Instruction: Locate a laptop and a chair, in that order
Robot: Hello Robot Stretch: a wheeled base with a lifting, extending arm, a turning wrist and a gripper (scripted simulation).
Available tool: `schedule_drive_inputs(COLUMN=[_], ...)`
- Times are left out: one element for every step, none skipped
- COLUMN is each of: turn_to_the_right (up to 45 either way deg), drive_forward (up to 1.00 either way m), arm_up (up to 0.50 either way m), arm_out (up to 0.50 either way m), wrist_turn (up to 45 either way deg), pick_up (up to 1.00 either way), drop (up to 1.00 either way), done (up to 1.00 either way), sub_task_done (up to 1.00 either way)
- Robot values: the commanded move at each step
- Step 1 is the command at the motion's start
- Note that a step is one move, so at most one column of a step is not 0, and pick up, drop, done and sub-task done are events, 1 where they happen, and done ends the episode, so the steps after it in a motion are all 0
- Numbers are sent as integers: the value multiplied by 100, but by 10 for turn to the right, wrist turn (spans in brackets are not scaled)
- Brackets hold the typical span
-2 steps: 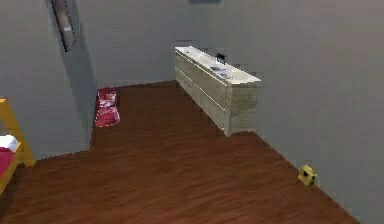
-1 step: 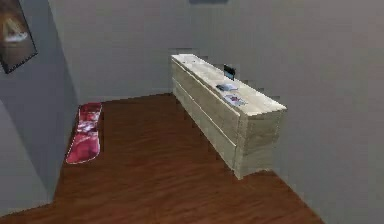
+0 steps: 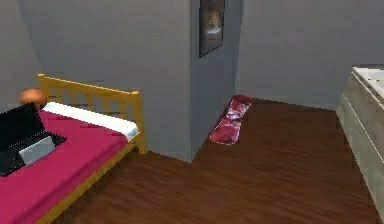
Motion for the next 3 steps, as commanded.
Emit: schedule_drive_inputs(turn_to_the_right=[-450,-180,0], drive_forward=[0,0,60], arm_up=[0,0,0], arm_out=[0,0,0], wrist_turn=[0,0,0], pick_up=[0,0,0], drop=[0,0,0], done=[0,0,0], sub_task_done=[0,0,0])
